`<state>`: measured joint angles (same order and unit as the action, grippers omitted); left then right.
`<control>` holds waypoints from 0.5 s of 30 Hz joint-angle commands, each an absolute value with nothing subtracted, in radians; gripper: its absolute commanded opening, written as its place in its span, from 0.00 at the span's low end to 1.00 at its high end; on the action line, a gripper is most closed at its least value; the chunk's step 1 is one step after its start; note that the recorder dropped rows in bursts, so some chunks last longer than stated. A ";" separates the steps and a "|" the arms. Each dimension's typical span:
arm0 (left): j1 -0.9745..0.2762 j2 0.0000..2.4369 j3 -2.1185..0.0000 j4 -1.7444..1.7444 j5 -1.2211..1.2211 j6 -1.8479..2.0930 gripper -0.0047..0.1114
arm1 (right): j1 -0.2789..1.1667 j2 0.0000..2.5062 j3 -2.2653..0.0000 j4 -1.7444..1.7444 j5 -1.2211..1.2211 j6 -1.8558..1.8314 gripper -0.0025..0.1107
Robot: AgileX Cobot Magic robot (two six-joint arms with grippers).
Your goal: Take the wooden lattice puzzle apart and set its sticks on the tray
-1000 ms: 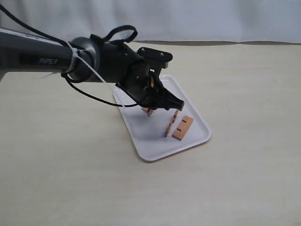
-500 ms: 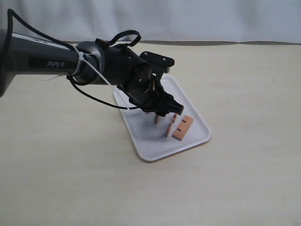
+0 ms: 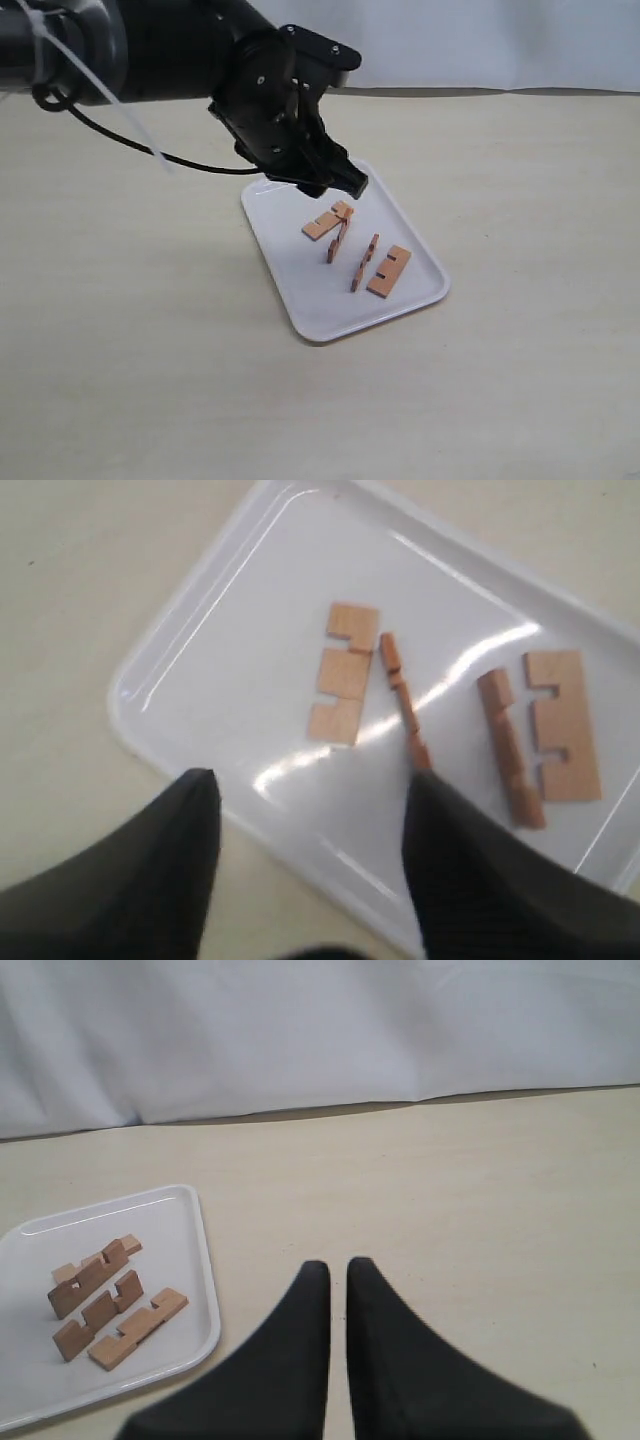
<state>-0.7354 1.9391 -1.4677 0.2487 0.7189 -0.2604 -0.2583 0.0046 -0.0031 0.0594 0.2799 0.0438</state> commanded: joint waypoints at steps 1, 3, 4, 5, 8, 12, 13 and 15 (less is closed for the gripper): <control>-0.742 1.911 -1.465 0.325 0.889 -0.237 0.18 | -0.265 0.000 0.000 0.064 0.283 0.040 0.07; -0.720 1.911 -1.441 0.332 0.952 -0.229 0.04 | -0.265 0.000 0.000 0.064 0.283 0.040 0.07; -0.699 1.911 -1.428 0.320 0.976 -0.229 0.04 | -0.265 0.000 0.000 0.064 0.283 0.040 0.07; -0.674 1.905 -1.411 0.303 0.992 -0.225 0.04 | -0.265 0.000 0.000 0.064 0.283 0.040 0.07; -0.590 1.852 -1.336 0.267 1.005 -0.167 0.04 | -0.265 0.000 0.000 0.064 0.283 0.040 0.07; -0.445 1.720 -1.192 0.245 0.953 -0.142 0.04 | -0.265 0.000 0.000 0.064 0.283 0.040 0.07; -0.386 1.667 -1.141 0.227 0.926 -0.118 0.04 | -0.265 0.000 0.000 0.064 0.283 0.040 0.07; -0.286 1.598 -1.064 0.189 0.876 -0.091 0.04 | -0.265 0.000 0.000 0.064 0.283 0.040 0.07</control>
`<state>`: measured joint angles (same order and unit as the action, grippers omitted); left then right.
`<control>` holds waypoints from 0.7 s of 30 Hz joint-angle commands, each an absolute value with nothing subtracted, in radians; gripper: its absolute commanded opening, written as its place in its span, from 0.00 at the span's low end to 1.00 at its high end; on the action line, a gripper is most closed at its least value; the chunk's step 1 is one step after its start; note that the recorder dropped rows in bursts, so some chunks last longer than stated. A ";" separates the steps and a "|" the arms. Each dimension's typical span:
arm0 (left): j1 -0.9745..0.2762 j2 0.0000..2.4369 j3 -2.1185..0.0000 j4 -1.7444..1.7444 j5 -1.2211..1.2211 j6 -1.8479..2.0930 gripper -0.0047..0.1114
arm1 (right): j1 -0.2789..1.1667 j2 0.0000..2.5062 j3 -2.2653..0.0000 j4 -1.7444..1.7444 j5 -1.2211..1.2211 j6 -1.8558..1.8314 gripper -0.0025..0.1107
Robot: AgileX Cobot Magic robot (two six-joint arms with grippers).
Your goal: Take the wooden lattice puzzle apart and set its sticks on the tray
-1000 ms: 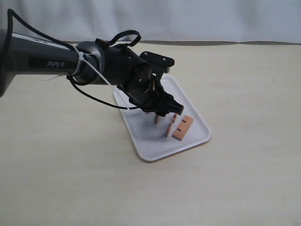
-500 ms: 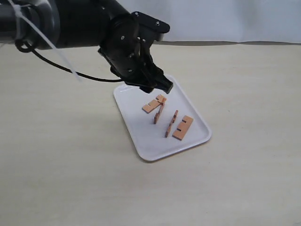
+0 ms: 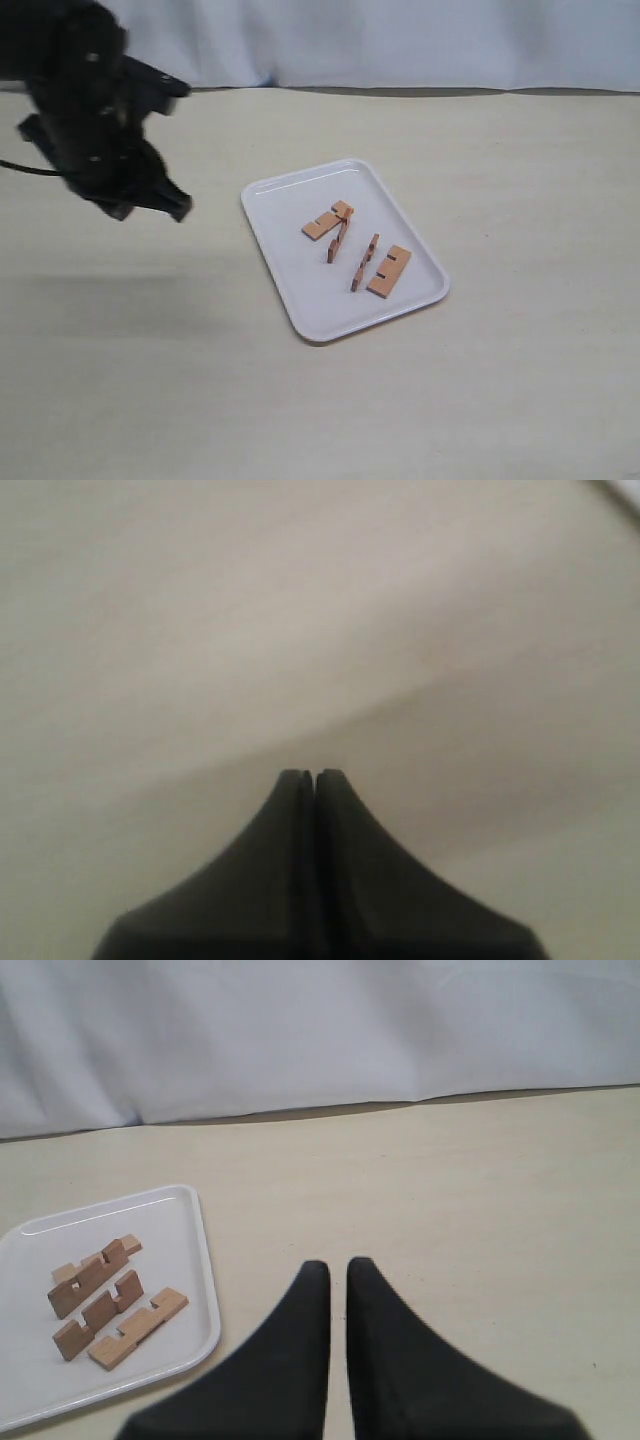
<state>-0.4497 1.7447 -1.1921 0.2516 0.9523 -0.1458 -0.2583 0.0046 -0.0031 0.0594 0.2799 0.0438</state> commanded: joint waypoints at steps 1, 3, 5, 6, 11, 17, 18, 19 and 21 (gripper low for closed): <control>-0.227 1.548 -1.012 0.167 0.839 -0.071 0.04 | -0.265 0.000 0.000 0.064 0.283 0.040 0.07; -0.121 1.474 -0.937 0.147 0.766 -0.070 0.04 | -0.265 0.000 0.000 0.064 0.283 0.040 0.07; -0.011 1.398 -0.866 0.050 0.681 -0.074 0.04 | -0.265 0.000 0.000 0.064 0.283 0.040 0.07; 0.021 1.369 -0.849 0.000 0.656 -0.050 0.04 | -0.265 0.000 0.000 0.064 0.283 0.040 0.07; 0.063 1.204 -0.815 -0.084 0.599 0.032 0.04 | -0.265 0.000 0.000 0.064 0.283 0.040 0.07; -0.019 0.964 -0.724 -0.111 0.456 0.057 0.04 | -0.265 0.000 0.000 0.064 0.283 0.040 0.07; -0.035 0.916 -0.703 -0.111 0.420 0.057 0.04 | -0.265 0.000 0.000 0.064 0.283 0.040 0.07; -0.051 0.866 -0.683 -0.109 0.384 0.059 0.04 | -0.265 0.000 0.000 0.064 0.283 0.040 0.07; -0.083 0.779 -0.640 -0.109 0.320 0.061 0.04 | -0.265 0.000 0.000 0.064 0.283 0.040 0.07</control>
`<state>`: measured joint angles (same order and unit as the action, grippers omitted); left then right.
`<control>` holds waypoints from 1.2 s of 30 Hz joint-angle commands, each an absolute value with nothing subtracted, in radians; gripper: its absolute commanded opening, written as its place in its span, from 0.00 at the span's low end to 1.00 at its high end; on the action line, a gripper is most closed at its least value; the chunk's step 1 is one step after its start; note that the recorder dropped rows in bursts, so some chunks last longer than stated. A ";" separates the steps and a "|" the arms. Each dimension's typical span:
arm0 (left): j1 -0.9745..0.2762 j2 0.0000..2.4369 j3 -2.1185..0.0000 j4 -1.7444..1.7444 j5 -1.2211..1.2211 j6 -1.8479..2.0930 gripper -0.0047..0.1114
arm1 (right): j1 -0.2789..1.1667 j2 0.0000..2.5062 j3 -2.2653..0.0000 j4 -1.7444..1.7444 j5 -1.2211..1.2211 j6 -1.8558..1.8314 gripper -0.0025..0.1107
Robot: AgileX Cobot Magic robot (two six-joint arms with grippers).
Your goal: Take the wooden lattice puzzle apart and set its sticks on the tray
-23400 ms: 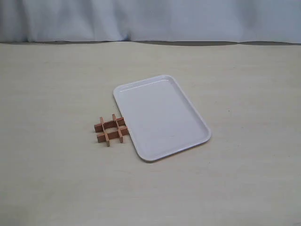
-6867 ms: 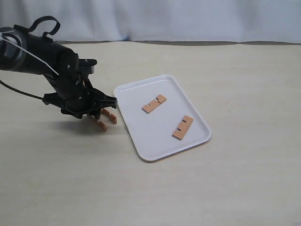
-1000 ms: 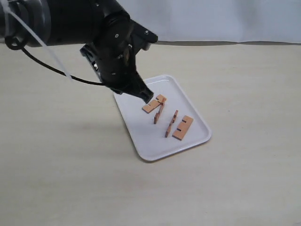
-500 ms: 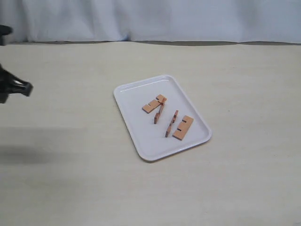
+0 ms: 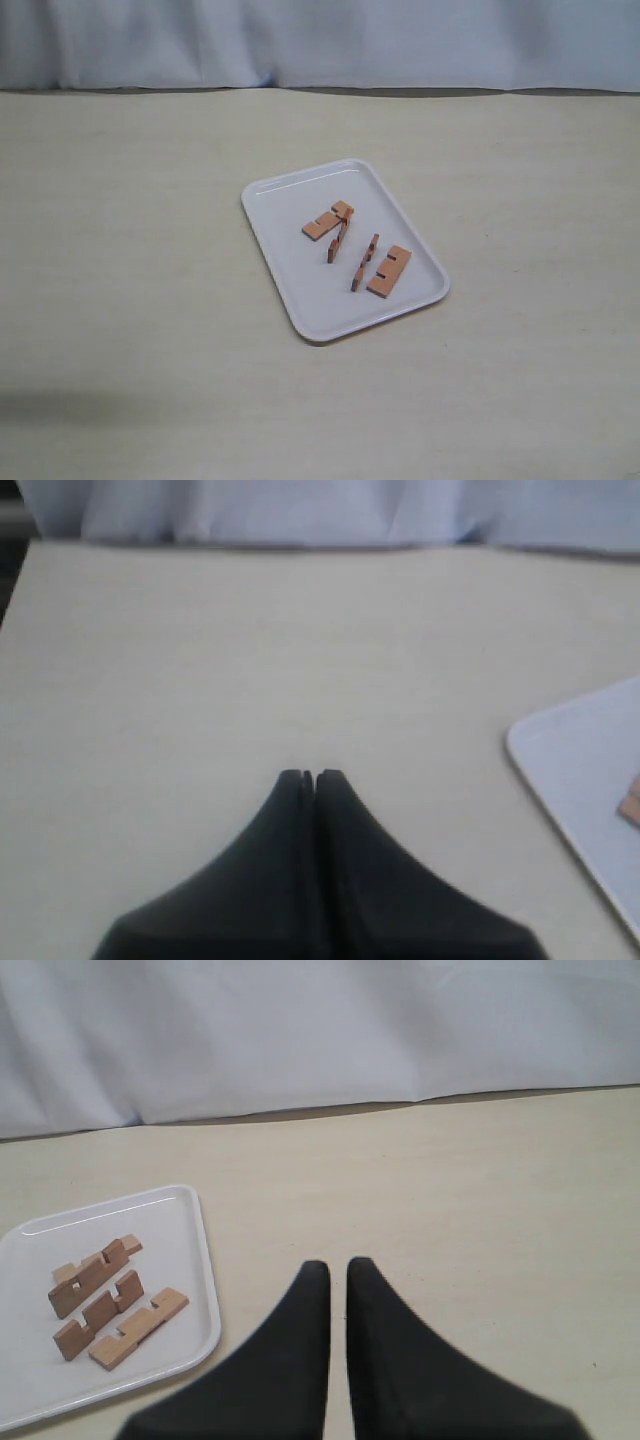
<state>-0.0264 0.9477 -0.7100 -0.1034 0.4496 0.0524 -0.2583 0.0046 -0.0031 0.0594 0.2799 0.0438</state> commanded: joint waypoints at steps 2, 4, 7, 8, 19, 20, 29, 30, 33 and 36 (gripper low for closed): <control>-0.114 0.687 -0.599 -0.109 0.263 0.079 0.04 | -0.265 0.000 0.000 0.064 0.283 0.040 0.07; -0.140 0.595 -0.566 -0.087 0.220 0.085 0.04 | -0.265 0.000 0.000 0.064 0.283 0.040 0.07; -0.165 0.470 -0.527 -0.034 0.188 0.085 0.04 | -0.265 0.000 0.000 0.064 0.283 0.040 0.07; -0.169 0.427 -0.520 -0.029 0.186 0.085 0.04 | -0.265 0.000 0.000 0.064 0.283 0.040 0.07; -0.175 0.008 -0.477 -0.036 0.234 0.075 0.04 | -0.265 0.000 0.000 0.064 0.283 0.040 0.07; -0.175 0.000 -0.477 -0.036 0.251 0.075 0.04 | -0.265 0.000 0.000 0.064 0.283 0.040 0.07; -0.175 0.000 -0.477 -0.169 0.273 0.074 0.04 | -0.265 0.000 0.000 0.064 0.283 0.040 0.07; -0.175 0.000 -0.477 -0.199 0.288 0.074 0.04 | -0.265 0.000 0.000 0.064 0.283 0.040 0.07; -0.175 0.000 -0.456 -0.246 0.297 0.074 0.04 | -0.265 0.000 0.000 0.064 0.283 0.040 0.07; -0.175 0.000 -0.381 -0.245 0.289 0.074 0.04 | -0.265 0.000 0.000 0.064 0.283 0.040 0.07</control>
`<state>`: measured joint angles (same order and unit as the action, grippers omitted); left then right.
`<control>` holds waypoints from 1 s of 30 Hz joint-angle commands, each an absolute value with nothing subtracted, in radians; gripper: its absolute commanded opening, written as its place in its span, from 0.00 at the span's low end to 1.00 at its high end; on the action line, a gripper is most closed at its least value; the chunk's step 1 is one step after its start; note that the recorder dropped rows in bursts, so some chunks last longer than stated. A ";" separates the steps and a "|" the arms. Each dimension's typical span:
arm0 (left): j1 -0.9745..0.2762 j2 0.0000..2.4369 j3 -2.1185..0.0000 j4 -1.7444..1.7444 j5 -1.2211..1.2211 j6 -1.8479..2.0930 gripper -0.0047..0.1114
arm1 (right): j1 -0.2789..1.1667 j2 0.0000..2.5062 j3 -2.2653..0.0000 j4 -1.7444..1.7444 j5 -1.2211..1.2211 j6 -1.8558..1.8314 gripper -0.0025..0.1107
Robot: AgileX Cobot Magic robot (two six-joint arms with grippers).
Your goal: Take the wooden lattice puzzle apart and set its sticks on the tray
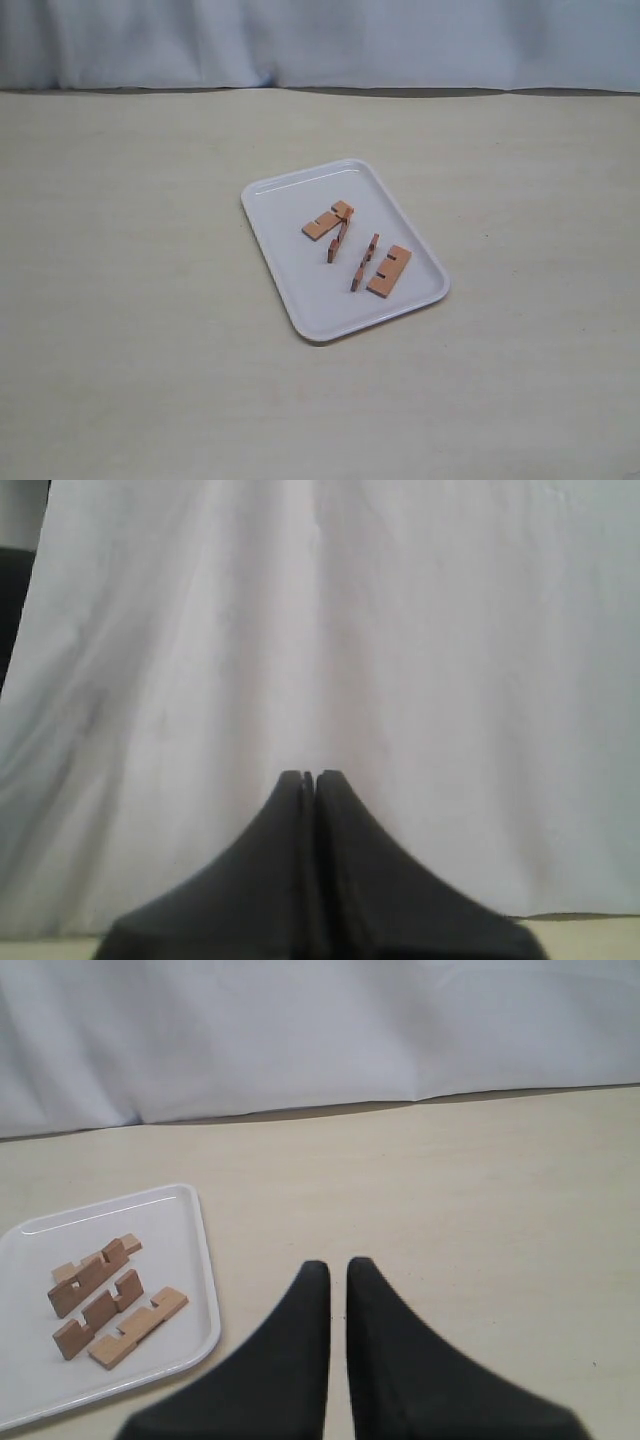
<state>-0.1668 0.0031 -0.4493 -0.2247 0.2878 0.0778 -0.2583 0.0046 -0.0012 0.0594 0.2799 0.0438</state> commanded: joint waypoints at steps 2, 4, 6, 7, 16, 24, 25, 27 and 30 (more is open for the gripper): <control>-0.175 0.000 -0.277 -0.245 0.243 0.078 0.04 | -0.265 0.000 0.000 0.064 0.283 0.040 0.07; -0.175 0.000 -0.166 -0.245 0.164 0.078 0.04 | -0.265 0.000 0.000 0.064 0.283 0.040 0.07; -0.175 0.000 -0.061 -0.245 0.095 0.078 0.04 | -0.265 0.000 0.000 0.064 0.283 0.040 0.07; -0.175 0.000 0.000 -0.245 0.054 0.078 0.04 | -0.265 0.000 0.000 0.064 0.283 0.040 0.07; -0.175 0.000 0.000 -0.244 0.185 0.000 0.04 | -0.265 0.000 0.000 0.064 0.283 0.040 0.07; -0.175 0.000 0.000 -0.185 0.291 0.000 0.04 | -0.265 0.000 0.000 0.064 0.283 0.040 0.07; -0.175 0.000 0.000 -0.169 0.299 0.000 0.04 | -0.265 0.000 0.000 0.064 0.283 0.040 0.07; -0.175 0.000 0.000 -0.167 0.323 0.000 0.04 | -0.265 0.000 0.000 0.064 0.283 0.040 0.07; -0.175 0.000 0.000 -0.169 0.328 0.000 0.04 | -0.265 0.000 0.000 0.064 0.283 0.040 0.07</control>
<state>-0.1668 0.0010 -0.0035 -0.1778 0.3204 0.0000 -0.2583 0.0046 -0.0012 0.0594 0.2799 0.0438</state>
